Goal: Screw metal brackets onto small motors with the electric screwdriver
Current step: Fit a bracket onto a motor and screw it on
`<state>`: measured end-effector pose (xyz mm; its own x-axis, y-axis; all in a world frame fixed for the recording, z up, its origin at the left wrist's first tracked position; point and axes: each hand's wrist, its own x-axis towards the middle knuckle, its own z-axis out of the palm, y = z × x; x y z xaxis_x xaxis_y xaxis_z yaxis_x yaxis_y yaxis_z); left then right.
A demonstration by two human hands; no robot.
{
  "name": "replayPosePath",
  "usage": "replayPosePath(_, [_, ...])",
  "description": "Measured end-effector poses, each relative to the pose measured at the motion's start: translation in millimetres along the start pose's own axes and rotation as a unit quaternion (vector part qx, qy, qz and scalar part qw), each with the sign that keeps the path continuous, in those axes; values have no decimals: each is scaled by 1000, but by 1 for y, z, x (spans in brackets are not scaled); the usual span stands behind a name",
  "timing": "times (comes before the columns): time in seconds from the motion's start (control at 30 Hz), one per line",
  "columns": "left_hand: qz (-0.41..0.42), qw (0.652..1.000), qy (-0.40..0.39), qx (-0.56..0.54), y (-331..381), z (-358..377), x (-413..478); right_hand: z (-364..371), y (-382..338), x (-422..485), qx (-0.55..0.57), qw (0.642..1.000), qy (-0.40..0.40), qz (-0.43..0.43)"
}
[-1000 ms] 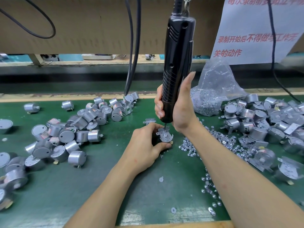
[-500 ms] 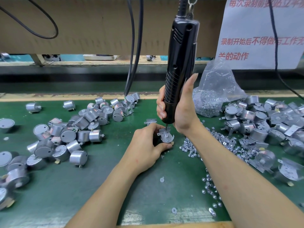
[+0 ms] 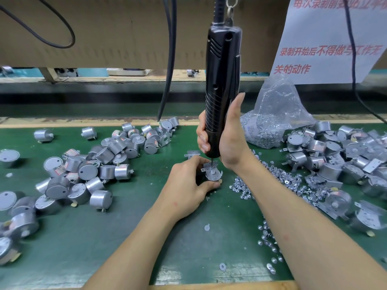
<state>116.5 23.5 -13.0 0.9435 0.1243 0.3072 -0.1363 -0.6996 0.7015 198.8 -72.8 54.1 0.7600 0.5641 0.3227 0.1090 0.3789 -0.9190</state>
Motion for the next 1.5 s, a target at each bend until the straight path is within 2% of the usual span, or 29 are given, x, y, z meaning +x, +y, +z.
replayPosePath(0.53, [-5, 1000, -2, 14, 3, -2, -1, 4, 0, -1, -11, 1000, 25, 12])
replayPosePath(0.87, [-3, 1000, 1, 12, 2, -1, -1, 7, 1, -3, -25, 996, 84, -11])
replayPosePath(1.13, [-2, 1000, -5, 15, 2, 0, -3, 10, 4, -3, -70, 983, 164, -32])
replayPosePath(1.37, [-6, 1000, -19, 2, 0, 1, -3, -11, -13, -4, 35, 994, 79, -74])
replayPosePath(1.5, [5, 1000, -23, 9, -5, 2, -2, -16, -18, -7, -57, 985, 136, -92])
